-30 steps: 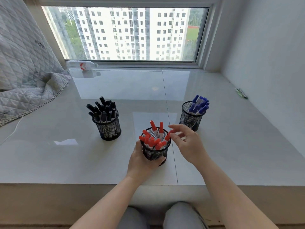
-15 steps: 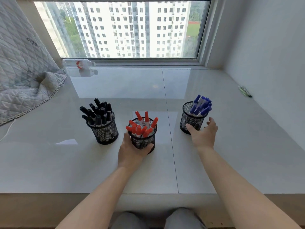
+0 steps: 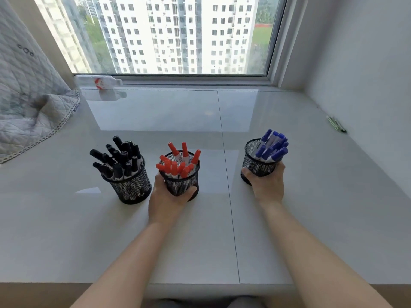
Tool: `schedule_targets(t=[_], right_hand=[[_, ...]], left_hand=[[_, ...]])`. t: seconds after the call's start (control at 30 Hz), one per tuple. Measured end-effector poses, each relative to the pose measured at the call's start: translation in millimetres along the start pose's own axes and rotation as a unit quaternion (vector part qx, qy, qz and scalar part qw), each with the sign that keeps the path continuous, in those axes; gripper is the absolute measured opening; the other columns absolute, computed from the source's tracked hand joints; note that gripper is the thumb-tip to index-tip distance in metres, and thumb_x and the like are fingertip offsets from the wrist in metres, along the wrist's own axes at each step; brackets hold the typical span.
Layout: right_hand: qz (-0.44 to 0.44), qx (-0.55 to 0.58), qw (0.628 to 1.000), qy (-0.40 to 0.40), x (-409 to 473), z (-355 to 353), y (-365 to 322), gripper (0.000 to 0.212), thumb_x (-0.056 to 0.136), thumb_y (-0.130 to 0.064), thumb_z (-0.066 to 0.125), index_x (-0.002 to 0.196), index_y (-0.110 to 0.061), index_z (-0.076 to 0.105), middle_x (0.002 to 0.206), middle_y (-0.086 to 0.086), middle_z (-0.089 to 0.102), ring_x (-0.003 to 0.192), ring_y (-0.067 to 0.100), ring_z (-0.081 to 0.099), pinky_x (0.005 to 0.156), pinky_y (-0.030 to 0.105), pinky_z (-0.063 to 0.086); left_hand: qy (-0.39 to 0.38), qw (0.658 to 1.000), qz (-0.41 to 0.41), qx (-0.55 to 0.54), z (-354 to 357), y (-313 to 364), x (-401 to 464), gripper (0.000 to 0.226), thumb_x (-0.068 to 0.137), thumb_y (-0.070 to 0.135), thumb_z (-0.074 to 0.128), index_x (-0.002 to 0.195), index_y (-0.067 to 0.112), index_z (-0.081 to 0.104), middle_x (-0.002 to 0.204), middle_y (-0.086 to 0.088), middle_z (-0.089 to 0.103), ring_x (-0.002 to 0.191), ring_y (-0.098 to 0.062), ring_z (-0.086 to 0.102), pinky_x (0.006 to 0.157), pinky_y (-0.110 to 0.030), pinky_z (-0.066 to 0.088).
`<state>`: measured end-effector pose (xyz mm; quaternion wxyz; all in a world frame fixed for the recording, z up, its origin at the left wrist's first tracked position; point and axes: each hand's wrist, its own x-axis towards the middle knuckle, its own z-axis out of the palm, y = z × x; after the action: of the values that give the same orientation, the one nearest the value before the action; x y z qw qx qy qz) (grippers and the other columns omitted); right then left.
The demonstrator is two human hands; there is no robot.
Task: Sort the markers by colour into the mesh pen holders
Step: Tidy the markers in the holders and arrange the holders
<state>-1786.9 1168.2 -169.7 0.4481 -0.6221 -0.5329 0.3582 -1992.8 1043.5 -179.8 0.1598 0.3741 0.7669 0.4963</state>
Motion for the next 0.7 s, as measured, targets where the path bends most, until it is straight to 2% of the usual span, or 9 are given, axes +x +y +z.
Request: schedule_targets(t=[0.17, 0.27, 0.43, 0.53, 0.63, 0.7], right_hand=[[-0.016, -0.034, 0.999, 0.002, 2, 2, 3, 0.088, 0.051, -0.052, 0.074, 0.122, -0.026, 0.031, 0.121, -0.009, 0.055, 0.106, 0.016, 0.056, 0.079, 0.026, 0.038], [-0.035, -0.034, 0.999, -0.005, -8, -2, 4, 0.085, 0.049, -0.052, 0.073, 0.118, -0.025, 0.033, 0.115, -0.01, 0.055, 0.094, 0.011, 0.053, 0.077, 0.026, 0.037], [-0.045, -0.041, 0.997, -0.039, -36, -13, 7, 0.073, 0.053, -0.044, 0.079, 0.108, -0.027, 0.035, 0.105, -0.012, 0.055, 0.088, 0.01, 0.052, 0.072, 0.025, 0.037], [-0.058, -0.053, 0.995, -0.068, -58, -19, 7, 0.07, 0.055, -0.04, 0.08, 0.105, -0.028, 0.034, 0.105, -0.011, 0.055, 0.09, 0.011, 0.052, 0.074, 0.027, 0.04], [-0.065, -0.046, 0.992, -0.101, -79, -27, 5, 0.069, 0.054, -0.04, 0.08, 0.104, -0.032, 0.034, 0.104, -0.014, 0.056, 0.091, 0.01, 0.053, 0.077, 0.027, 0.041], [-0.07, -0.04, 0.989, -0.128, -93, -31, 4, 0.067, 0.052, -0.042, 0.079, 0.102, -0.04, 0.033, 0.101, -0.018, 0.057, 0.09, 0.008, 0.054, 0.076, 0.026, 0.041]], left_hand=[[0.007, 1.0, 0.002, 0.002, 3, -3, 8, 0.071, 0.059, 0.047, 0.079, 0.117, 0.03, 0.041, 0.103, 0.014, 0.057, 0.091, -0.006, 0.054, 0.074, -0.022, 0.039], [0.004, 1.0, -0.005, -0.003, 3, -2, 8, 0.073, 0.06, 0.049, 0.078, 0.119, 0.03, 0.04, 0.104, 0.016, 0.056, 0.09, -0.003, 0.052, 0.072, -0.019, 0.039], [-0.011, 1.0, -0.005, 0.008, 1, 0, 5, 0.077, 0.064, 0.043, 0.079, 0.127, 0.021, 0.041, 0.118, 0.006, 0.053, 0.099, -0.008, 0.05, 0.084, -0.025, 0.041], [-0.025, 0.999, -0.022, -0.007, -3, 1, -1, 0.084, 0.066, 0.033, 0.081, 0.134, 0.014, 0.036, 0.131, -0.001, 0.049, 0.117, -0.015, 0.052, 0.097, -0.036, 0.045], [-0.013, 0.999, -0.036, -0.001, -8, 1, -20, 0.089, 0.07, 0.026, 0.078, 0.142, 0.01, 0.027, 0.139, -0.005, 0.04, 0.123, -0.018, 0.046, 0.102, -0.032, 0.04], [-0.014, 0.999, -0.03, -0.002, -11, 1, -38, 0.084, 0.076, 0.022, 0.074, 0.142, 0.009, 0.024, 0.139, -0.007, 0.035, 0.123, -0.018, 0.045, 0.101, -0.03, 0.038]])
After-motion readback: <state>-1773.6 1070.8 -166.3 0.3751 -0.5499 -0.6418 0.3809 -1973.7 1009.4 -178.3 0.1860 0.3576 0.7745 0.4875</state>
